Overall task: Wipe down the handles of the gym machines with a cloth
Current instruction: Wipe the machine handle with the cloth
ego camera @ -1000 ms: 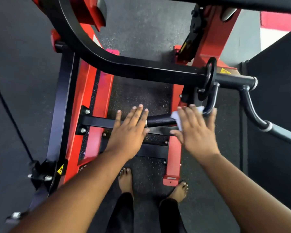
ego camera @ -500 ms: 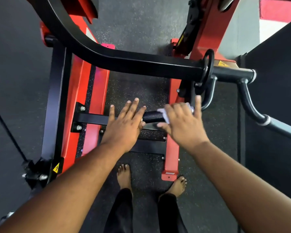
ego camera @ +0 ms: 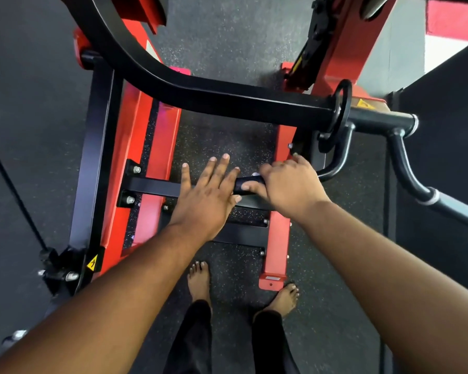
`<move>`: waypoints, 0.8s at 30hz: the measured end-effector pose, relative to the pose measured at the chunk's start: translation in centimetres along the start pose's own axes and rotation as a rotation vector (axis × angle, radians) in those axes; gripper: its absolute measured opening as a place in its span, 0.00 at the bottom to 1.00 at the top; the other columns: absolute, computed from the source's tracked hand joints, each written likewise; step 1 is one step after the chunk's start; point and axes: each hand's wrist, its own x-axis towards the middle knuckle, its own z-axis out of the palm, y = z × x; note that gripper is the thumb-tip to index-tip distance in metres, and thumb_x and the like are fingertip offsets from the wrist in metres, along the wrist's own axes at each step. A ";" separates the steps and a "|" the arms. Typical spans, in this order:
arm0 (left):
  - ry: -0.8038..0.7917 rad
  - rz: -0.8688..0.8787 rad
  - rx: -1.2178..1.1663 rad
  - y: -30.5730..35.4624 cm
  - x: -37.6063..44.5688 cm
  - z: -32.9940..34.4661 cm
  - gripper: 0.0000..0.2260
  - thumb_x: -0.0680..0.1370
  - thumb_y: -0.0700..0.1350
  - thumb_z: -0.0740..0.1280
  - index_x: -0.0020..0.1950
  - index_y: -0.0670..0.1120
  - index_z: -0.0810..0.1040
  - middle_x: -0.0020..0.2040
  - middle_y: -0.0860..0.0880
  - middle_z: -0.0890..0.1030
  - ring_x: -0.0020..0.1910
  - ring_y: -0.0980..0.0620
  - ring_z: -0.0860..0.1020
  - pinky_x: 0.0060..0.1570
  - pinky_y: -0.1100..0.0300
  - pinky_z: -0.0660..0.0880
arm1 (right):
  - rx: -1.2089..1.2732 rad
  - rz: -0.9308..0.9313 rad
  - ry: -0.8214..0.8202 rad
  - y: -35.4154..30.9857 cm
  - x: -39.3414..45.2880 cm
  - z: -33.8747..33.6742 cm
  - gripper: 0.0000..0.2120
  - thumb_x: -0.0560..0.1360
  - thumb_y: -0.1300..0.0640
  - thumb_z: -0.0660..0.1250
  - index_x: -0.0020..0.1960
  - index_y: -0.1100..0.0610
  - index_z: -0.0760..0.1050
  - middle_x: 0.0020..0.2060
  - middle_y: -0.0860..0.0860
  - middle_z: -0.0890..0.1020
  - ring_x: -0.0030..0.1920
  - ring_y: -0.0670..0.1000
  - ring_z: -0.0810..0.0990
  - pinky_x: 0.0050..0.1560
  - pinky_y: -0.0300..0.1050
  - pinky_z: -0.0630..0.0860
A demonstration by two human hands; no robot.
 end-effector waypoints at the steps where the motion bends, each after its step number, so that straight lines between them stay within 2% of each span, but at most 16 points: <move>1: -0.003 -0.004 -0.007 0.0 0.0 -0.1 0.27 0.86 0.59 0.45 0.84 0.51 0.47 0.85 0.48 0.40 0.83 0.47 0.42 0.76 0.29 0.43 | 0.008 -0.020 0.019 0.1 -0.7 0.4 0.39 0.79 0.27 0.40 0.61 0.53 0.76 0.52 0.53 0.83 0.55 0.57 0.81 0.71 0.57 0.66; 4: -0.006 -0.006 -0.009 0.1 0.1 -0.3 0.26 0.87 0.58 0.45 0.83 0.52 0.49 0.84 0.48 0.39 0.83 0.46 0.41 0.75 0.27 0.43 | 0.054 -0.043 0.129 -0.6 -4.8 2.1 0.37 0.82 0.31 0.51 0.76 0.59 0.66 0.69 0.57 0.74 0.70 0.61 0.71 0.76 0.61 0.60; 6: -0.002 -0.001 -0.008 0.0 0.1 -0.3 0.25 0.87 0.58 0.45 0.83 0.53 0.51 0.84 0.48 0.39 0.83 0.46 0.42 0.75 0.26 0.43 | 0.090 -0.059 0.238 -0.9 -6.5 3.5 0.35 0.83 0.36 0.55 0.79 0.61 0.63 0.74 0.60 0.68 0.76 0.63 0.65 0.78 0.64 0.57; 7: -0.001 0.004 -0.016 0.0 0.1 -0.4 0.25 0.87 0.58 0.46 0.82 0.53 0.52 0.84 0.48 0.40 0.83 0.45 0.43 0.75 0.26 0.43 | 0.103 -0.053 0.287 -0.9 -6.5 3.5 0.32 0.84 0.38 0.55 0.78 0.60 0.65 0.74 0.61 0.69 0.75 0.63 0.67 0.77 0.63 0.59; 9: -0.001 0.012 -0.026 0.1 0.1 -0.7 0.25 0.86 0.58 0.48 0.82 0.52 0.53 0.85 0.48 0.41 0.83 0.45 0.43 0.75 0.26 0.44 | 0.122 -0.028 0.319 -1.0 -5.1 2.6 0.28 0.84 0.38 0.52 0.72 0.58 0.71 0.66 0.58 0.76 0.65 0.62 0.74 0.70 0.58 0.66; 11: -0.020 0.006 -0.021 0.2 0.1 -0.9 0.25 0.86 0.56 0.51 0.82 0.52 0.52 0.85 0.48 0.40 0.83 0.46 0.43 0.75 0.26 0.43 | 0.107 -0.016 0.209 -1.6 -2.6 1.0 0.33 0.82 0.31 0.47 0.65 0.55 0.75 0.55 0.55 0.80 0.55 0.59 0.76 0.60 0.55 0.69; 12: -0.038 -0.005 -0.018 0.2 0.0 -1.0 0.26 0.85 0.55 0.52 0.83 0.52 0.51 0.84 0.48 0.39 0.83 0.46 0.42 0.75 0.27 0.42 | 0.096 -0.018 0.129 -2.1 -1.4 0.2 0.35 0.79 0.27 0.46 0.61 0.54 0.76 0.52 0.54 0.81 0.54 0.58 0.77 0.58 0.54 0.69; 14: -0.064 -0.017 -0.008 0.2 0.2 -1.1 0.28 0.85 0.54 0.54 0.83 0.52 0.49 0.84 0.49 0.36 0.83 0.46 0.40 0.75 0.27 0.41 | 0.096 -0.035 0.066 -2.8 -0.3 -0.1 0.39 0.74 0.23 0.46 0.60 0.54 0.75 0.53 0.53 0.81 0.56 0.57 0.78 0.60 0.53 0.69; 16: -0.073 -0.020 -0.012 0.2 0.2 -1.2 0.27 0.86 0.57 0.51 0.83 0.52 0.48 0.84 0.49 0.35 0.83 0.46 0.39 0.75 0.27 0.41 | 0.094 -0.063 0.084 -3.1 -1.2 0.4 0.43 0.74 0.23 0.46 0.68 0.56 0.73 0.61 0.54 0.80 0.63 0.57 0.76 0.68 0.54 0.67; 18: -0.071 -0.015 -0.009 0.1 0.2 -1.1 0.27 0.86 0.59 0.46 0.83 0.53 0.47 0.84 0.49 0.35 0.83 0.46 0.39 0.74 0.26 0.42 | 0.101 -0.116 0.144 -2.8 -3.5 1.4 0.45 0.77 0.25 0.47 0.76 0.60 0.67 0.71 0.57 0.73 0.72 0.59 0.69 0.77 0.58 0.59; 20: -0.058 0.001 0.011 0.0 0.2 -1.1 0.26 0.86 0.60 0.44 0.83 0.53 0.48 0.84 0.48 0.36 0.83 0.45 0.40 0.74 0.26 0.43 | 0.094 -0.107 0.190 -1.6 -5.9 2.5 0.43 0.79 0.28 0.47 0.79 0.60 0.63 0.76 0.58 0.68 0.77 0.60 0.64 0.80 0.61 0.54; 22: -0.051 0.010 0.018 -0.1 0.2 -1.1 0.26 0.86 0.60 0.43 0.83 0.53 0.48 0.84 0.47 0.37 0.83 0.45 0.41 0.74 0.25 0.44 | 0.063 -0.004 0.236 -0.2 -6.9 2.8 0.40 0.80 0.28 0.48 0.76 0.59 0.66 0.73 0.59 0.71 0.75 0.61 0.67 0.78 0.65 0.53; 24: -0.058 0.009 0.023 -0.1 0.3 -0.8 0.26 0.86 0.60 0.43 0.83 0.53 0.47 0.84 0.47 0.37 0.83 0.45 0.41 0.74 0.25 0.44 | 0.022 0.121 0.234 0.9 -6.2 2.5 0.39 0.79 0.26 0.47 0.66 0.59 0.72 0.63 0.57 0.76 0.68 0.61 0.72 0.78 0.68 0.51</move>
